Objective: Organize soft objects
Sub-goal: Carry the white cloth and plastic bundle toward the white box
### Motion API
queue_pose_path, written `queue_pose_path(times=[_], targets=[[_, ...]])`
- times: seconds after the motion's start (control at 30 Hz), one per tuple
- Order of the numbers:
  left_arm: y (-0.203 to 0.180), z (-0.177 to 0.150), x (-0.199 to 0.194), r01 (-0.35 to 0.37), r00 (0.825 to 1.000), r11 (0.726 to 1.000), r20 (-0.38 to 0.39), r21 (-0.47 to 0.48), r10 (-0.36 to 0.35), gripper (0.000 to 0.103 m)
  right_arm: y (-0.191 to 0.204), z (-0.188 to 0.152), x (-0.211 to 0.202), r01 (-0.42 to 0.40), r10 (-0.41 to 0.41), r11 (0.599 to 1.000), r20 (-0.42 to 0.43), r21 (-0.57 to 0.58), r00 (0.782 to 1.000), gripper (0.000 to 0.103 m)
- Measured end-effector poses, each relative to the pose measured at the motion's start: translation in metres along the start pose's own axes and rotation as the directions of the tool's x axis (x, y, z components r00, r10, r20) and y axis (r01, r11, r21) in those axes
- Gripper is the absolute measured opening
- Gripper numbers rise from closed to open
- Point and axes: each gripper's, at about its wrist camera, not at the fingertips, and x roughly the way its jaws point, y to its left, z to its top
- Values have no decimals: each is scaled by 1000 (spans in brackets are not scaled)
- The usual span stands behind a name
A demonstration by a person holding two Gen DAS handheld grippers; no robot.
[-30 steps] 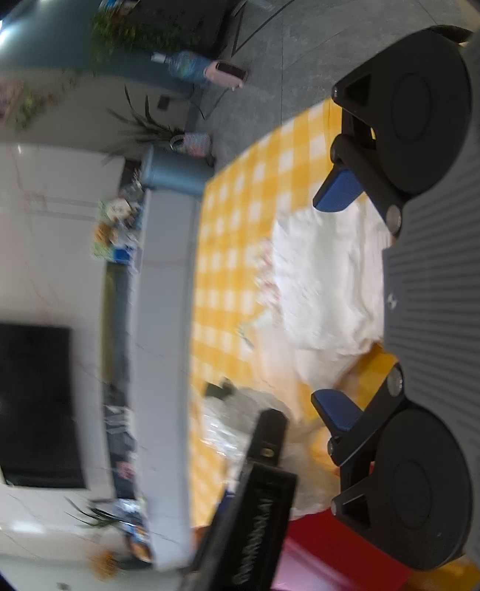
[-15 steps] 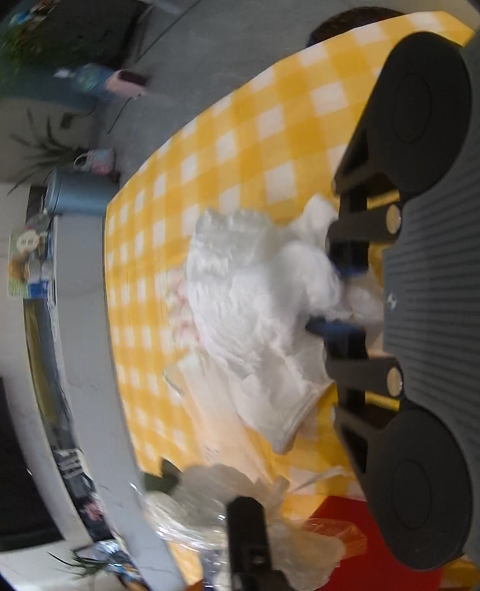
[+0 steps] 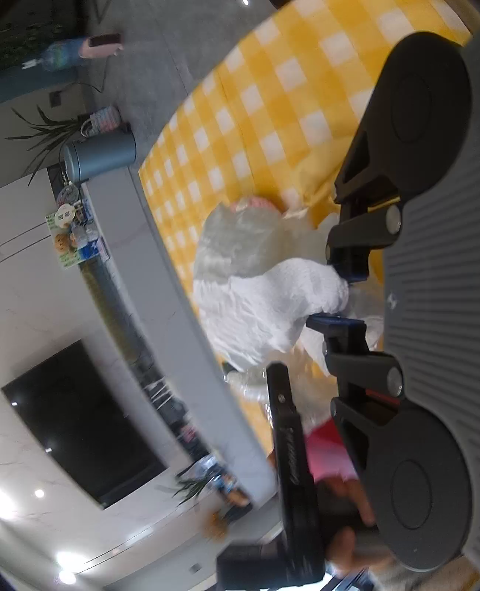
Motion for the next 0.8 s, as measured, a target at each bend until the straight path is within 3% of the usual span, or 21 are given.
queue_pose_path(times=[0.1,0.3,0.4,0.6,0.8], targets=[[10,1,-1,25,1000,998,5,-61,-25,60,-4,2,-5,-65,63,996,43,54,997,16],[2,-1,-4,3,1000,1000,14,-12,-3,60,-3,5,-10,-133,126,988,91,80,988,16],[-2,-2,-6,-24,1000,1000,21,6,24,60,-6,6,-12,-120,111,989,101,91,989,16],[-13,-5,-22,-2,998,999,70,41,0,60,-7,7,-16,-114,104,990,112,84,988,16],[-18,4,-67,-1,989,999,150,46,-6,60,-3,6,-27,-103,92,992,145,67,985,16]])
